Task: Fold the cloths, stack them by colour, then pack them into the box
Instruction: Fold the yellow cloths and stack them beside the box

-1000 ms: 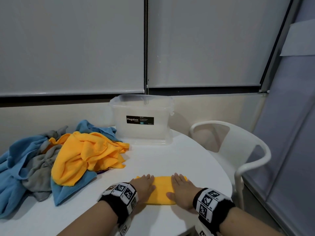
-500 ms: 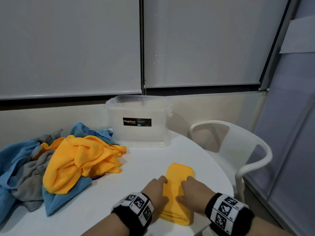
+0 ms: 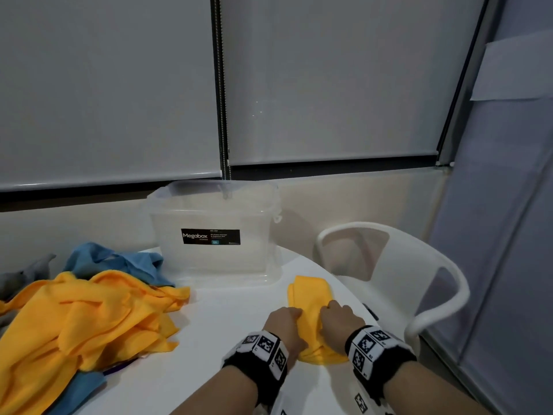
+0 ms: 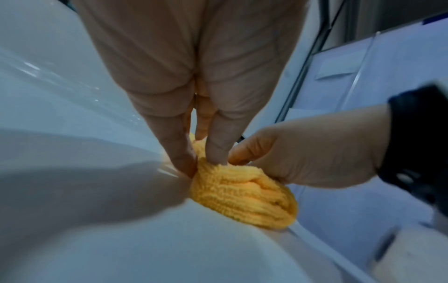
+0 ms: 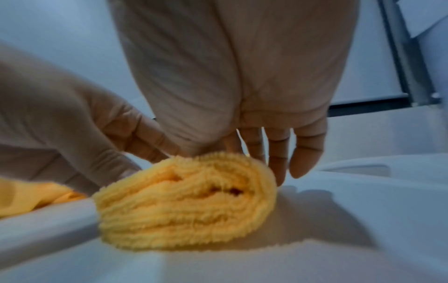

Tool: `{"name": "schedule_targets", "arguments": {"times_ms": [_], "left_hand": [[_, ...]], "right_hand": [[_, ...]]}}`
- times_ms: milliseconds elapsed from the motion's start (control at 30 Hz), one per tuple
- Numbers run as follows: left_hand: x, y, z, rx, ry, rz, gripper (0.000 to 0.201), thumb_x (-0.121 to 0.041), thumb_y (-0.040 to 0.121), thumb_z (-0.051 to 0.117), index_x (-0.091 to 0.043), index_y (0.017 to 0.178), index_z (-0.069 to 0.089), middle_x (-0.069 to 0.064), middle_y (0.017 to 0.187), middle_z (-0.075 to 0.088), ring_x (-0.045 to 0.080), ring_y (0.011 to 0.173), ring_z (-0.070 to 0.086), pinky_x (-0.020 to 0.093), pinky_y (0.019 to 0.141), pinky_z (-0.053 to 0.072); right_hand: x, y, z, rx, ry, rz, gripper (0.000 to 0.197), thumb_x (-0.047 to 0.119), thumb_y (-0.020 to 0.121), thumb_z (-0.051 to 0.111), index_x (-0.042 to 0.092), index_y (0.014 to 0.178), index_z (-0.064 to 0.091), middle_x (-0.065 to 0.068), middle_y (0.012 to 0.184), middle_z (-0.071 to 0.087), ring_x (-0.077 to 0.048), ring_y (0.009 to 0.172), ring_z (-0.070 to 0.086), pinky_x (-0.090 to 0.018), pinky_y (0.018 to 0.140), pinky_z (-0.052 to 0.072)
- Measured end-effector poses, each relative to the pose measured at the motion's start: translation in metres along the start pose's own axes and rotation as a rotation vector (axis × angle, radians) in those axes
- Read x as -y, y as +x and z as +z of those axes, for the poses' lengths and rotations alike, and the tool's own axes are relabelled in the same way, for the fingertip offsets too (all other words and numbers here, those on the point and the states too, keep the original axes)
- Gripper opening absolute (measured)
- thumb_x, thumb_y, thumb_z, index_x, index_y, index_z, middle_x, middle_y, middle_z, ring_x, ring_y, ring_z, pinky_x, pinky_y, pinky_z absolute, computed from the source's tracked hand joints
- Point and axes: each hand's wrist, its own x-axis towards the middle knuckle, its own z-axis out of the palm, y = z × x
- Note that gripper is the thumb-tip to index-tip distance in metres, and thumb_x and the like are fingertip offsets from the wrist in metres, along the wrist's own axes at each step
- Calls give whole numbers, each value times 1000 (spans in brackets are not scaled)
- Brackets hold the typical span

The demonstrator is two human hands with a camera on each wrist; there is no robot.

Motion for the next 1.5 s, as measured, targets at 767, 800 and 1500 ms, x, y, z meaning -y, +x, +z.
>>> {"name": "schedule_targets", "arguments": {"times_ms": [767,800,1500], "left_hand": [[13,44,1,10,-179,-32,63,-25,76,66,-26,137,49,4,137,52,18,120,55,32,102,46],[12,45,0,56,-100,-13,68,-25,77,69,-22,141,44,5,141,50,18,124,53,32,104,44],[19,7,-7,79,446,108,66,-39,94,47,-23,151,19,3,153,31,22,142,27,50,118,4]], "right_hand": [[-22,21,-24,76,93,-31,60,48,88,59,13,134,42,-7,136,48,-23,123,48,-30,95,37],[-21,22,-21,75,73,-19,57,49,88,57,12,131,44,-8,134,50,-23,121,49,-31,92,38],[23,32,-9,-50,118,178,44,34,94,51,13,132,44,-9,139,44,-25,127,46,-32,103,37]]}}
